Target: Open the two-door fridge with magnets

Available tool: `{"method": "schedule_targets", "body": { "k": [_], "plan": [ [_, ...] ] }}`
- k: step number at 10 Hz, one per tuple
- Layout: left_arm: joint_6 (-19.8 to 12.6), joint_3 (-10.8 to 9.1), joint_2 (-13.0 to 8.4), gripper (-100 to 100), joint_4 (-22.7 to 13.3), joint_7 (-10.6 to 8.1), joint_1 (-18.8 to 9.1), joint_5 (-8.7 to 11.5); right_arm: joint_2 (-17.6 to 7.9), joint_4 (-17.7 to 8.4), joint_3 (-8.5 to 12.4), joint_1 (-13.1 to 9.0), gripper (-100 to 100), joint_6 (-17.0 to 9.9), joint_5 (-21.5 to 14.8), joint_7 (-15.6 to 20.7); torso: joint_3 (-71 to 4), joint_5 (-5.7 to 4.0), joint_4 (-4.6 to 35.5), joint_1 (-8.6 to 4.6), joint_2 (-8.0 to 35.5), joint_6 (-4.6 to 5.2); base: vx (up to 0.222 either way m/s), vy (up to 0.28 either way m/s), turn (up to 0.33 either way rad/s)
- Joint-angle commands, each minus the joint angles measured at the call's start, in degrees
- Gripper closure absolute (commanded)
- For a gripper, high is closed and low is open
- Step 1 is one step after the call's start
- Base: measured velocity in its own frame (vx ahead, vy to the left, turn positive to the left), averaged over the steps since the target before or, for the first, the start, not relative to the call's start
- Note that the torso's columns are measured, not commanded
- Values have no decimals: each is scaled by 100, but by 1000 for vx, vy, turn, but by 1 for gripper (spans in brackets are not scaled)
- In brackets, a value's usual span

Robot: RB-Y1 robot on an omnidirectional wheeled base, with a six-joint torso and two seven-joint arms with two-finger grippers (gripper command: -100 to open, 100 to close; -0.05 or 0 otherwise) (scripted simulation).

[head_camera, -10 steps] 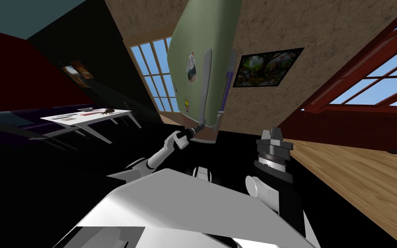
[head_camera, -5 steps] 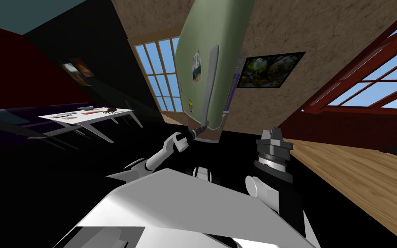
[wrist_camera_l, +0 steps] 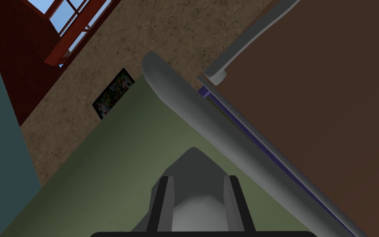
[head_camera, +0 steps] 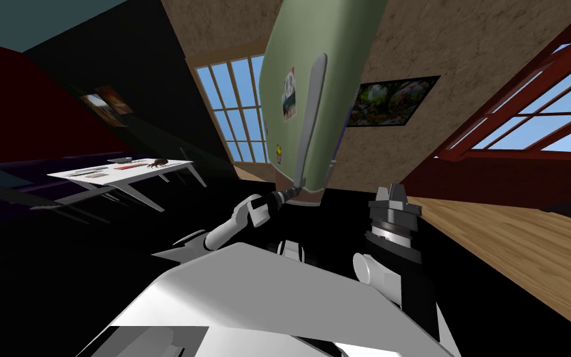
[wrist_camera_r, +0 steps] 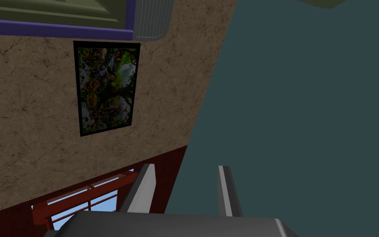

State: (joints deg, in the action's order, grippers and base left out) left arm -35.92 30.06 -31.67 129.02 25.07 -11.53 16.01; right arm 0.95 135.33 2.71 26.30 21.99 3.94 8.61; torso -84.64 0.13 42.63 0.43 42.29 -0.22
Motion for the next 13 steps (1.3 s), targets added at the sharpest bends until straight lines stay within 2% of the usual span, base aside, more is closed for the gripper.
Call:
{"method": "schedule_targets", "body": {
  "k": [1, 2, 3, 4, 6, 7, 8, 10, 12, 13],
  "plan": [
    [107, 107, -108, 100, 264, 83, 9, 97, 1, 0, -1, 0, 0, 0, 0, 0, -13, -4, 8, -15, -15, -7, -15, 249, -32],
    [107, 107, -108, 100, 264, 83, 9, 97, 1, 0, -1, 0, 0, 0, 0, 0, -17, -5, 7, -14, -19, -4, -8, 200, -24],
    [139, 221, -172, 100, 422, 130, 50, 161, 1, 0, -1, 0, 0, 0, 0, 0, -24, -5, 7, -20, -28, -6, -43, 242, -25],
    [139, 221, -172, 100, 422, 130, 50, 161, 1, 0, -1, 0, 0, 0, 0, 0, -14, 0, 9, 2, -11, -1, -48, 240, -33],
    [203, 448, -299, 100, 720, 225, 133, 287, 0, 0, 0, 0, 0, 0, 0, 0, -6, 5, 10, 14, -1, -1, -19, 301, -39],
    [203, 448, -299, 100, 738, 225, 133, 287, 0, 0, 0, 0, 0, 0, 0, 0, 1, 6, 7, 11, 9, 5, 21, 282, -33],
    [-142, 488, -362, -100, 976, 162, 149, 410, 1, 0, -1, 0, 0, 0, 0, 0, -14, 1, 17, -13, -8, 1, 43, 99, 139],
    [-377, 436, -420, -100, 1252, 110, 83, 537, 4, 1, -3, 1, 0, 0, 0, 0, -12, -34, -34, -114, -25, 21, 60, -66, 143],
    [-612, 383, -479, -100, 1528, 58, 16, 664, 5, 1, -4, 0, 0, 1, 0, 0, -6, -25, -4, -78, -2, 28, 47, -80, 70],
    [-612, 383, -479, -100, 1528, 58, 16, 664, 4, 1, -4, 1, 0, 1, 0, 0, 7, -10, 5, -34, 18, 18, 35, -37, 35]
  ]
}}
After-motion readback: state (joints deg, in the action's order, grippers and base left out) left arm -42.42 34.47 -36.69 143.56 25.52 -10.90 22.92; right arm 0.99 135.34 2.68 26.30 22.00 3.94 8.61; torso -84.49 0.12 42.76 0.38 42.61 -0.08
